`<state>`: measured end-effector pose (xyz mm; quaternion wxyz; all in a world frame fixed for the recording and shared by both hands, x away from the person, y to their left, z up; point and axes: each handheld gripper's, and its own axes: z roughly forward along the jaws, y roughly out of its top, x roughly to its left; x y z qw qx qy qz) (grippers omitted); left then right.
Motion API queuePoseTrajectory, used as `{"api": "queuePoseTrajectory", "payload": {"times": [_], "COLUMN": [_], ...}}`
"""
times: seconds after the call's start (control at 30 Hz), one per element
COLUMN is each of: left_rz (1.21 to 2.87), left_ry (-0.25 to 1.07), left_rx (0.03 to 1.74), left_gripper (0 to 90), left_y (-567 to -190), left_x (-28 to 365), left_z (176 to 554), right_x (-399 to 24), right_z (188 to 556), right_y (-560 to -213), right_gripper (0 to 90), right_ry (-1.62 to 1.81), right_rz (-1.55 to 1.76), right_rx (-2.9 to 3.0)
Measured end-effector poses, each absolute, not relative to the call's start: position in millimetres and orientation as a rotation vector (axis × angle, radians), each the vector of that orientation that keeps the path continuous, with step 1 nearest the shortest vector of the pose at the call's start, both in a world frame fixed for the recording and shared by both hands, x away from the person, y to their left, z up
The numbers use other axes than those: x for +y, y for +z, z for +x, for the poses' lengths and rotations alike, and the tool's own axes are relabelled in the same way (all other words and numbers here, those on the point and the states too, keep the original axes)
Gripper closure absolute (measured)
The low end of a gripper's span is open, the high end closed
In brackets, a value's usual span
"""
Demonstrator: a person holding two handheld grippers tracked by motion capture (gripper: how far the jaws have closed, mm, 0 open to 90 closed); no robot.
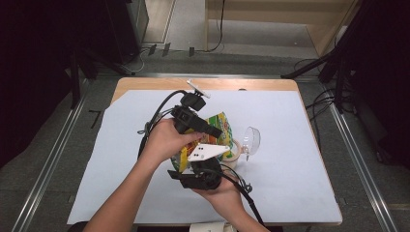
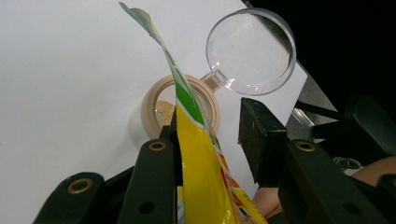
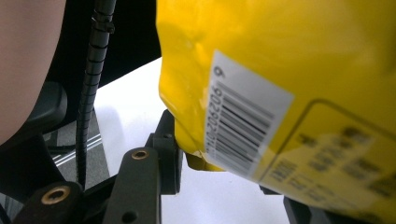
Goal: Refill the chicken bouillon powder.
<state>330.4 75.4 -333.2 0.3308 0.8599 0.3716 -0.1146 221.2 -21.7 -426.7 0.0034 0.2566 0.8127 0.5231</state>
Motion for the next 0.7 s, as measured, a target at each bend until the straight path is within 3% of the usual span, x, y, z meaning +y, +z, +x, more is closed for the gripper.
{"api": "queuePoseTrajectory", "payload": {"times": [0.7], "left_rz": [2.231], "left_ry": [-0.315], "left_rx": [0.974], "left_gripper": [67.4], "left_y": [-333.2], "left_x": [78.4], "left_z": [331.5], "right_x": [-22.9], "right_z": [222.9], "right_y": [-425.3], "right_gripper": [60.8], "right_ry": [1.627], "right_rz": [0.793], "right_rx": [2.55]}}
